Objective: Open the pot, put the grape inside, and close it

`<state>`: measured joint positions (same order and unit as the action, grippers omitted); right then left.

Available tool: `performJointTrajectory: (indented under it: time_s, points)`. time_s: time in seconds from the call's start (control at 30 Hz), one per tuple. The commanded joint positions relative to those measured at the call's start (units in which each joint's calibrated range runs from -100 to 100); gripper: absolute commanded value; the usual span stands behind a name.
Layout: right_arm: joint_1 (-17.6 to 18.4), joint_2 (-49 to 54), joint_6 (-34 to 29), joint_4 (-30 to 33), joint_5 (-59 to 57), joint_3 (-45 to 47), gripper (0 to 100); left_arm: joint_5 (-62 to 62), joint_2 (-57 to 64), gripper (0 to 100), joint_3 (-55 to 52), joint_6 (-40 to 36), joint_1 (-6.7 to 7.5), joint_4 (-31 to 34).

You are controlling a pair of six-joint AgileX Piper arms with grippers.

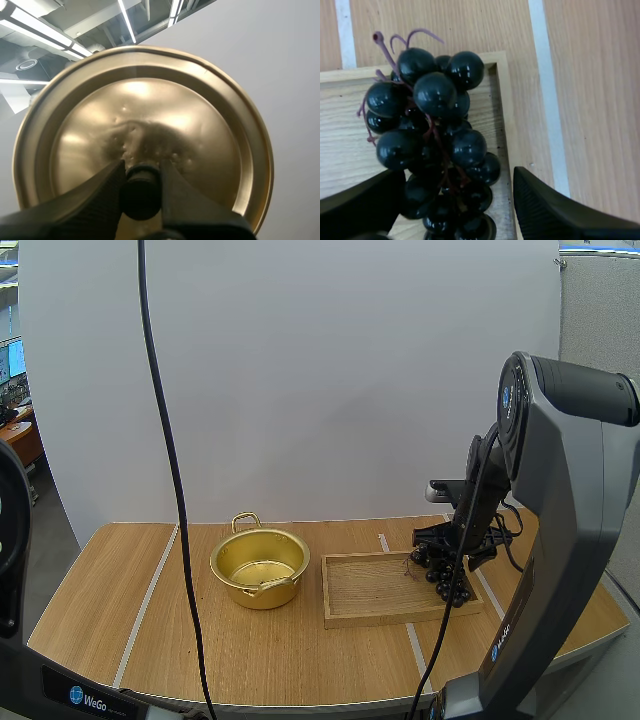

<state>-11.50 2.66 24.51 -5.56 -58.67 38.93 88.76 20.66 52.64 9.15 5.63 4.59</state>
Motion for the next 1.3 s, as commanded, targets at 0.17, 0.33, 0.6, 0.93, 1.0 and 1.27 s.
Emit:
performJointTrajectory:
  time_s: [0.17,0.33,0.6,0.93,1.0,1.27]
  points:
    - [-0.3,-1.6,0.9,-1.4,1.3,-0.4,100,-2.2,0.4,0,0.2,-0.6,0.08,0.5]
    - [-0.3,-2.0,0.9,-1.4,1.3,-0.4,100,-2.2,0.4,0,0.2,-0.6,0.08,0.5]
    - [-0.3,-2.0,0.9,-1.4,0.9,-0.4,100,-2.2,0.4,0,0.2,-0.6,0.08,0.5]
    - [-0.3,-2.0,0.4,-1.4,1.3,-0.4,100,-2.2,0.4,0,0.2,-0.6,0.08,0.5]
    - [-0.3,-2.0,0.4,-1.4,1.3,-0.4,100,-2.2,0.4,0,0.2,-0.6,0.08,0.5]
    - [-0.3,-2.0,0.4,-1.4,1.9,-0.4,83,-2.2,0.4,0,0.2,-0.6,0.08,0.5]
